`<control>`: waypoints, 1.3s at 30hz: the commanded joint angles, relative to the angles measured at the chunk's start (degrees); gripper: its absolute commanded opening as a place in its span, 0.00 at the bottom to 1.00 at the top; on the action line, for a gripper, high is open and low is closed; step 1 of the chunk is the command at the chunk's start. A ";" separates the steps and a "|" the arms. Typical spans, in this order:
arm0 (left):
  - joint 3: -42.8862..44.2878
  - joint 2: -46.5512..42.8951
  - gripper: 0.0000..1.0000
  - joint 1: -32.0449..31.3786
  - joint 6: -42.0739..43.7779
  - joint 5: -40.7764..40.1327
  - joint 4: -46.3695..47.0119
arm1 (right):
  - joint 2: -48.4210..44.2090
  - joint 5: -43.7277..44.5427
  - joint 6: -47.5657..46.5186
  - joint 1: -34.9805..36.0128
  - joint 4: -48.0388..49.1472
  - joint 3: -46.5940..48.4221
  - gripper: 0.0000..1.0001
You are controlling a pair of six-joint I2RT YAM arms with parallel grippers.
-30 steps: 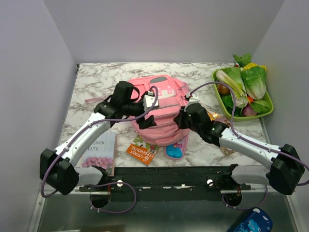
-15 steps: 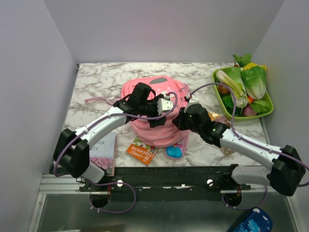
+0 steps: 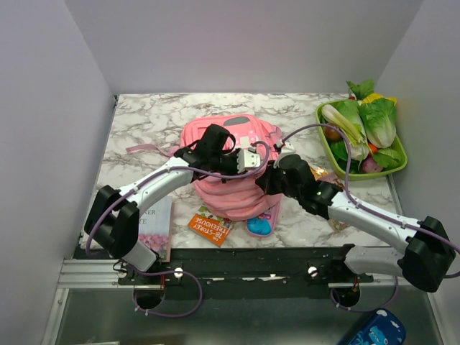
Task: Pack the student bag
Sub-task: Zip the student bag at the center of the board.
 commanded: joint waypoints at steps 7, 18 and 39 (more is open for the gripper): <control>2.93 -3.56 0.00 -0.12 8.88 -0.11 -9.20 | -1.43 3.03 -3.30 -0.89 -1.29 1.06 0.01; -4.18 -11.56 0.00 1.73 18.03 -0.12 -19.32 | 0.94 4.44 -7.34 -5.37 -2.70 2.28 0.01; -3.75 -16.31 0.00 1.81 34.92 5.42 -36.55 | 10.62 6.55 -11.83 -5.99 -1.21 12.13 0.31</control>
